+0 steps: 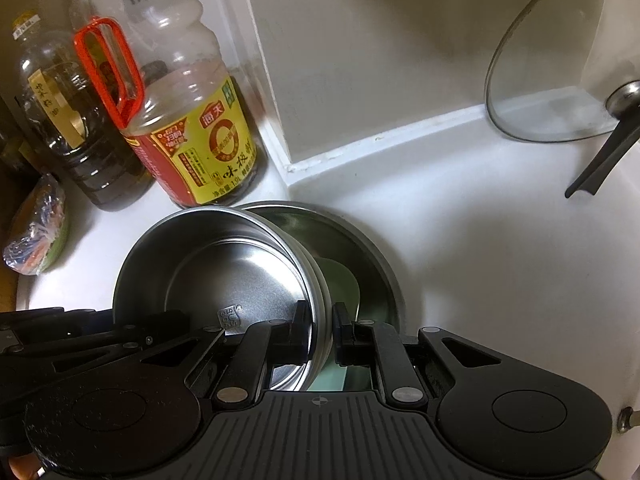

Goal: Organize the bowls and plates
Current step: 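Lower the stack with the right gripper onto the green plate in the tray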

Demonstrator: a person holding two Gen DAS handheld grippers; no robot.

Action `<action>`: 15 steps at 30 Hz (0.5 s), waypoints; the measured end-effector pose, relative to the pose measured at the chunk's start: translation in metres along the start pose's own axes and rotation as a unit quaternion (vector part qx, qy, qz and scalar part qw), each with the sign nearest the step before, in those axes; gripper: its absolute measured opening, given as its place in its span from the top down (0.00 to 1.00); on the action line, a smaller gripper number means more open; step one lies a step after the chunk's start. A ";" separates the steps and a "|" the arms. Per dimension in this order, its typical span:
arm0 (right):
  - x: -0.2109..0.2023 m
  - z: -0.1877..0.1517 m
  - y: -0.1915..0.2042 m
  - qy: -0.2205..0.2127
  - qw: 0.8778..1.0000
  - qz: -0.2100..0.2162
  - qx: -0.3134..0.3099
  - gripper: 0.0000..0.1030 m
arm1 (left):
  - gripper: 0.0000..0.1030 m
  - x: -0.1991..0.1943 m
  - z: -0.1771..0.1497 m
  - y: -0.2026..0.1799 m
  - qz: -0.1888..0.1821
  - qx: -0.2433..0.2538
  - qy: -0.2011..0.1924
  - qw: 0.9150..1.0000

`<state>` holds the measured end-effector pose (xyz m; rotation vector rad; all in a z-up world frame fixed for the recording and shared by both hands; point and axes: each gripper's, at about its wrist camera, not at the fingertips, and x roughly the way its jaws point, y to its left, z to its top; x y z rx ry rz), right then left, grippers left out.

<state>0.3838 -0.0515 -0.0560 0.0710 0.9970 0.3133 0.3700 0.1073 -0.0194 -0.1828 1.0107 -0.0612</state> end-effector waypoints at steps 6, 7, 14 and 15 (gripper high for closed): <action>0.005 0.003 -0.004 0.008 1.000 -0.003 0.003 0.89 | 0.79 0.008 0.003 0.000 -0.004 -0.002 0.009 1.000; 0.005 0.003 -0.004 0.008 1.000 -0.003 0.003 0.89 | 0.79 0.008 0.003 0.000 -0.004 -0.003 0.010 1.000; 0.008 0.009 -0.005 0.019 1.000 -0.002 0.002 0.88 | 0.79 0.012 0.007 0.002 -0.008 -0.004 0.015 1.000; 0.009 0.010 -0.005 0.021 1.000 -0.002 0.001 0.88 | 0.78 0.013 0.007 0.003 -0.009 -0.005 0.016 1.000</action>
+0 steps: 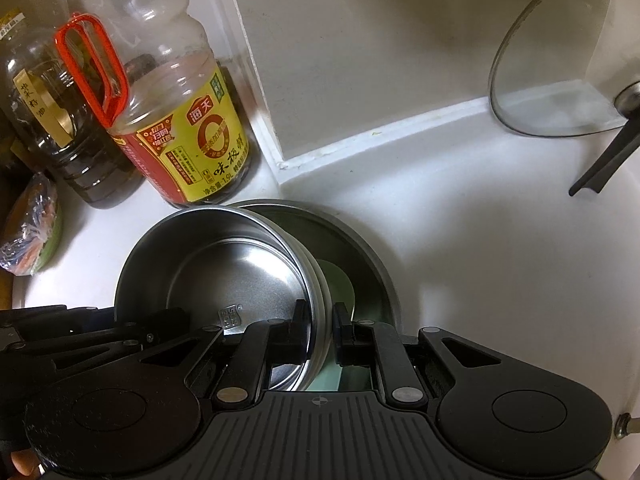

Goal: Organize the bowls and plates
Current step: 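Lower the stack with the right gripper onto the green plate in the tray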

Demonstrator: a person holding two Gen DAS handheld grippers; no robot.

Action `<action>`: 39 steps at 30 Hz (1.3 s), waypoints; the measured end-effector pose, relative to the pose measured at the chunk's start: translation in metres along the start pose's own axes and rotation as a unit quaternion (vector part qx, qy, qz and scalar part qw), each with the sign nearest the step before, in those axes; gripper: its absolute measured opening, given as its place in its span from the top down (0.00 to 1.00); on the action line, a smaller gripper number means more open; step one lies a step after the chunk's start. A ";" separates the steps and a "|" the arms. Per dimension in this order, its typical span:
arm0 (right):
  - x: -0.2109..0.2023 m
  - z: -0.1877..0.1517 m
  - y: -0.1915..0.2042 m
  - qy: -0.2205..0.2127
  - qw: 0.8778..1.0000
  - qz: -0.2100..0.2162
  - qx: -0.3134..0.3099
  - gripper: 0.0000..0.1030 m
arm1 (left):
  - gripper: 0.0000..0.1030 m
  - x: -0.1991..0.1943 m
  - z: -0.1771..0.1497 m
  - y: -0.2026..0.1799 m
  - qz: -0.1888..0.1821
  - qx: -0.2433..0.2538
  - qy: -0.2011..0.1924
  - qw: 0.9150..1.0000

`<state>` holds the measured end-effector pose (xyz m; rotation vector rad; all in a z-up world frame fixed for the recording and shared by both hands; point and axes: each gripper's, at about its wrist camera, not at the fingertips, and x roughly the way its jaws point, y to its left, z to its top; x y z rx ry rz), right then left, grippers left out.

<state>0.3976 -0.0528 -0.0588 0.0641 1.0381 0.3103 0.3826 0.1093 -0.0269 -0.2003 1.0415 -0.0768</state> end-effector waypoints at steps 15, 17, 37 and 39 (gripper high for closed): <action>0.004 0.012 0.002 0.022 0.999 0.008 -0.042 0.88 | 0.71 0.002 -0.001 0.002 -0.025 0.025 0.010 0.999; 0.005 0.014 0.004 0.034 0.998 0.005 -0.053 0.88 | 0.72 0.002 -0.002 0.001 -0.022 0.034 0.008 0.999; -0.010 -0.005 -0.010 0.030 0.999 0.024 0.013 0.81 | 0.78 0.004 0.002 -0.004 -0.014 0.061 -0.014 0.998; -0.015 -0.009 -0.012 0.015 0.999 0.031 0.012 0.81 | 0.78 0.001 0.002 -0.003 -0.016 0.060 -0.020 0.998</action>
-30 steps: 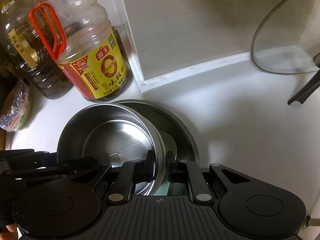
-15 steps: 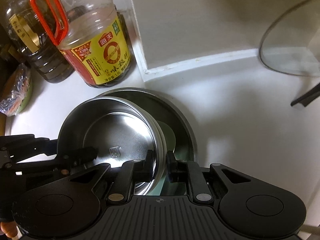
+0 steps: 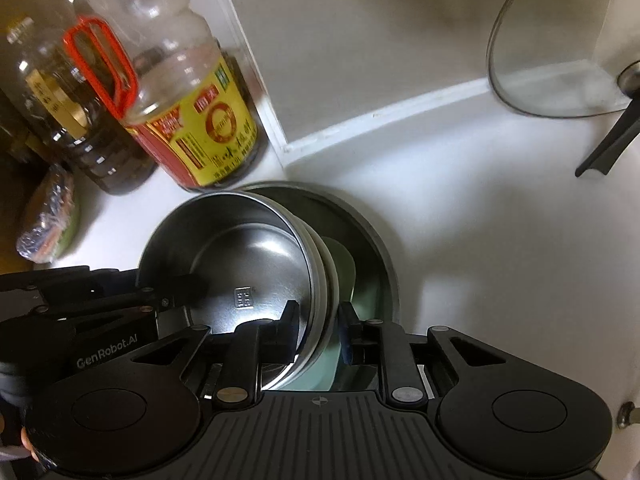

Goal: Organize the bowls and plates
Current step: 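Lower the stack with the right gripper onto the green plate in the tray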

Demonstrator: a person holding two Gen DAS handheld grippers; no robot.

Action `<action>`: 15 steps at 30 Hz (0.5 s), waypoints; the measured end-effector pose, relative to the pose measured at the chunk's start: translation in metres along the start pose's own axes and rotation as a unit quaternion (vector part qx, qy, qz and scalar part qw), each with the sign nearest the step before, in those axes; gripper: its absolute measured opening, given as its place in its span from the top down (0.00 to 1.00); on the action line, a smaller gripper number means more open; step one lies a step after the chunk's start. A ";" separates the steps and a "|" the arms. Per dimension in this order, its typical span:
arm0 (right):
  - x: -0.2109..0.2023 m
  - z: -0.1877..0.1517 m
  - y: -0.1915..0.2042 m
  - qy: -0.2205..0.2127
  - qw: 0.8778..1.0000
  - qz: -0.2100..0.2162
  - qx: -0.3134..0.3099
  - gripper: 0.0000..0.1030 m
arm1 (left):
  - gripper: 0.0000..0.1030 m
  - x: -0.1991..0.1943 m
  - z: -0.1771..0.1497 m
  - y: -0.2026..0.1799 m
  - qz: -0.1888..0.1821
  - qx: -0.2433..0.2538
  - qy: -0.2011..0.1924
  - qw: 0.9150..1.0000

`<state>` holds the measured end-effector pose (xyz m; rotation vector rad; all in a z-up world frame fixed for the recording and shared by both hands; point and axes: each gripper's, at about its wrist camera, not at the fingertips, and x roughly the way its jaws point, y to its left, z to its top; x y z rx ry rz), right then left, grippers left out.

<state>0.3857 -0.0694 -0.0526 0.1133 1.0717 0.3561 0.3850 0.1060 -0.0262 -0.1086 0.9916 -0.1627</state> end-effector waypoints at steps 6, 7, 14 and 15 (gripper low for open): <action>-0.023 -0.011 -0.001 -0.051 0.998 0.022 -0.009 0.80 | 0.78 -0.022 -0.002 0.001 -0.008 0.002 -0.029 1.000; -0.028 -0.014 -0.001 -0.057 0.998 0.028 -0.008 0.80 | 0.78 -0.026 -0.004 0.001 -0.007 0.005 -0.033 0.999; -0.038 -0.028 -0.003 -0.076 0.995 0.056 0.023 0.81 | 0.79 -0.033 -0.014 0.002 -0.013 0.003 -0.034 0.999; -0.037 -0.029 -0.003 -0.075 0.995 0.055 0.027 0.81 | 0.79 -0.033 -0.015 0.003 -0.013 0.001 -0.034 0.999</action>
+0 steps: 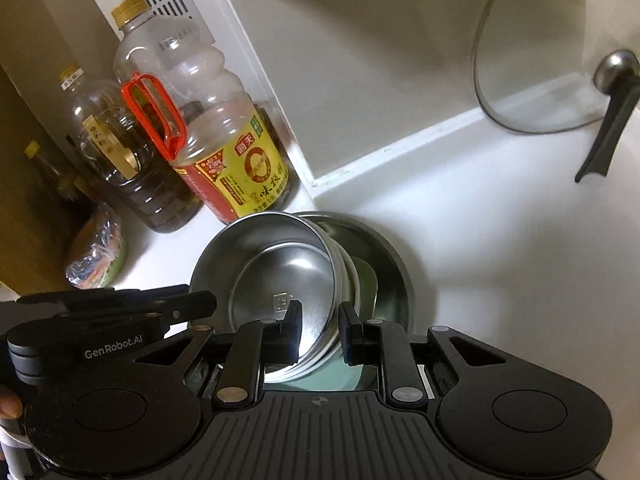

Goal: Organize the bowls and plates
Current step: 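Lower the stack with the right gripper onto the green plate in the tray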

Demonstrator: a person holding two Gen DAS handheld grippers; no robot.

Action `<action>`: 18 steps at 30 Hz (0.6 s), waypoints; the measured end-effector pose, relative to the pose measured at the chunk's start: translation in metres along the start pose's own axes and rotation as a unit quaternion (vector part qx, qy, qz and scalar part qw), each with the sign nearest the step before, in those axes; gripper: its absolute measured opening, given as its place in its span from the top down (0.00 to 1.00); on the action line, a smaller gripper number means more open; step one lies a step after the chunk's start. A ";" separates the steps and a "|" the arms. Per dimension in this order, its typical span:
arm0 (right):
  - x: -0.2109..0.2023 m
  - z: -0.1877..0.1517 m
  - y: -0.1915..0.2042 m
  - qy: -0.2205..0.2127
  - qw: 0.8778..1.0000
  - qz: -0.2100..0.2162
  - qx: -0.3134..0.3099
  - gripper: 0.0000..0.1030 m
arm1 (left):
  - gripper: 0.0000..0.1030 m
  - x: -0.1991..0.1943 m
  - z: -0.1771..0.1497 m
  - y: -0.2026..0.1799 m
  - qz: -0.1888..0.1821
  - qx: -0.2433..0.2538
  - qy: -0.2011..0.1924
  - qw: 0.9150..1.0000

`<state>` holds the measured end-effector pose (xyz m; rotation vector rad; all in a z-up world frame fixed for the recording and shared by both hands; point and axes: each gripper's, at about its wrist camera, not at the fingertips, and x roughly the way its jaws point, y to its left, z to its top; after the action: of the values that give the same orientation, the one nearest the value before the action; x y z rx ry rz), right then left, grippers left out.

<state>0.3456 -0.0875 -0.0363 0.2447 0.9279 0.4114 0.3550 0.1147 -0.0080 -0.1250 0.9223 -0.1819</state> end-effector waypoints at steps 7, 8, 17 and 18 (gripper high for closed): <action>0.002 -0.001 -0.006 -0.003 0.999 -0.004 0.035 0.90 | 0.87 0.000 -0.002 -0.005 0.000 0.000 0.001 1.000; 0.001 -0.001 -0.006 -0.003 0.999 -0.007 0.033 0.92 | 0.87 0.000 -0.001 -0.006 0.001 0.002 0.001 1.000; 0.000 0.006 0.001 -0.001 0.999 -0.023 0.028 0.92 | 0.86 0.000 0.002 -0.008 0.006 0.004 0.011 1.000; -0.001 0.006 0.002 -0.003 0.999 -0.024 0.026 0.92 | 0.86 0.000 0.002 -0.009 0.006 0.005 0.012 1.000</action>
<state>0.3495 -0.0867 -0.0315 0.2709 0.9383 0.3427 0.3560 0.1062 -0.0053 -0.1076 0.9456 -0.1769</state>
